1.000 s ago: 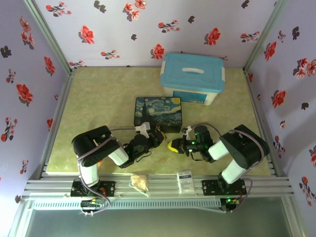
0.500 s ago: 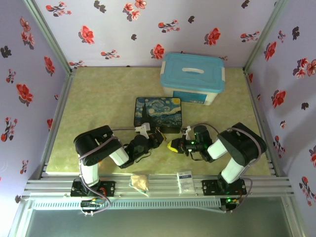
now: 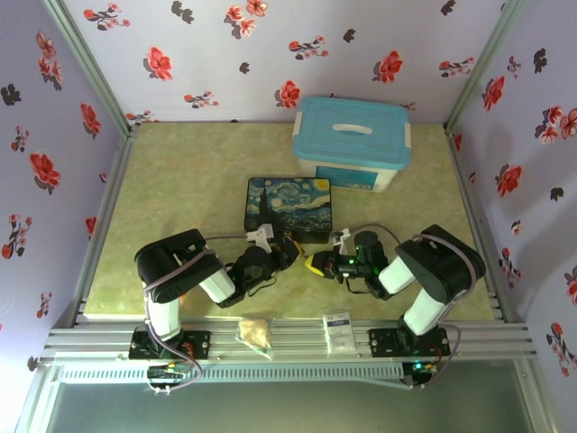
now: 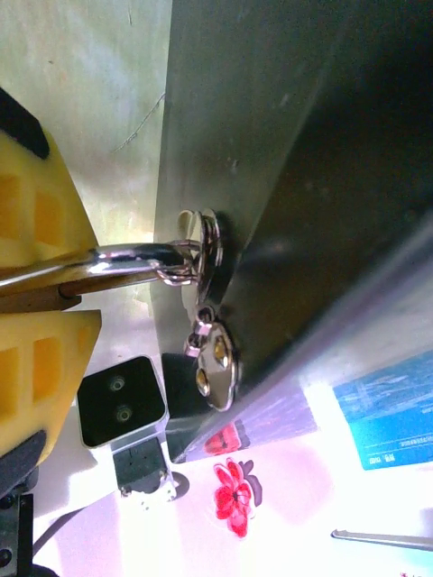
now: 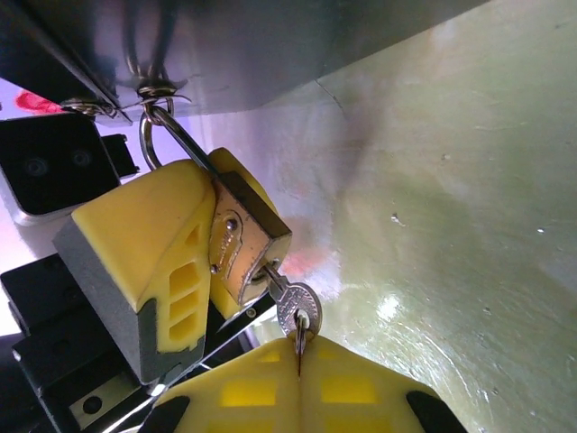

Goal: Unlock the padlock with the key

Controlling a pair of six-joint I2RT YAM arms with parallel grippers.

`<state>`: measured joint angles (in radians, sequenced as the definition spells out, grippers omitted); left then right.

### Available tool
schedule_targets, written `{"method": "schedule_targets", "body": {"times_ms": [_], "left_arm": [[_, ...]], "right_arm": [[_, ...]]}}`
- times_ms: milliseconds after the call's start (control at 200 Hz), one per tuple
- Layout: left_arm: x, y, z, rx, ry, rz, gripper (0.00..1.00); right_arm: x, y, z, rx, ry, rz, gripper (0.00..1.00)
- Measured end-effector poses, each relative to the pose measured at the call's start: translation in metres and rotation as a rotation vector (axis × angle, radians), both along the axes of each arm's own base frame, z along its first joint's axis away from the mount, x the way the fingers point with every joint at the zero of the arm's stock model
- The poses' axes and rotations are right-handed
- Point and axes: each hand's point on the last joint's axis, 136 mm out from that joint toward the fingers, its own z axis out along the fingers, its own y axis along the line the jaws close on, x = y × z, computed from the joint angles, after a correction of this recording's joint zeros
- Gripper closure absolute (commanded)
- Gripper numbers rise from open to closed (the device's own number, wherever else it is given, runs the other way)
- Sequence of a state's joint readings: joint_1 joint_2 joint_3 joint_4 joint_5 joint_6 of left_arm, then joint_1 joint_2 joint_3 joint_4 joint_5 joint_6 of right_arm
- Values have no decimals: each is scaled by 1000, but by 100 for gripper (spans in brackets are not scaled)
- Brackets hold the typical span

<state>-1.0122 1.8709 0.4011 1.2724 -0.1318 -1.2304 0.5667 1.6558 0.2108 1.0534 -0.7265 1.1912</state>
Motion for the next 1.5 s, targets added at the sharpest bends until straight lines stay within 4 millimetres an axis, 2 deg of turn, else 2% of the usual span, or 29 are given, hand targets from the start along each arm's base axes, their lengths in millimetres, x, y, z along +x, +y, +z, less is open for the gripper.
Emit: {"method": "schedule_targets", "body": {"times_ms": [415, 610, 745, 1055, 1285, 1500], "left_arm": [[4, 1, 4, -16, -8, 24, 100], [3, -3, 9, -42, -4, 11, 100], [3, -6, 6, -41, 3, 3, 100], [7, -3, 7, -42, -3, 31, 100], [10, -2, 21, -74, -27, 49, 100], [10, -2, 22, -76, -28, 48, 100]], "right_arm": [[8, 8, 6, -38, -28, -67, 100], [5, 3, 10, -189, -116, -99, 100], [6, 0, 6, -227, -125, -95, 100], [12, 3, 11, -75, -9, -114, 100], [16, 3, 25, 37, 52, -142, 100], [17, 0, 23, 30, 38, -113, 100]]}}
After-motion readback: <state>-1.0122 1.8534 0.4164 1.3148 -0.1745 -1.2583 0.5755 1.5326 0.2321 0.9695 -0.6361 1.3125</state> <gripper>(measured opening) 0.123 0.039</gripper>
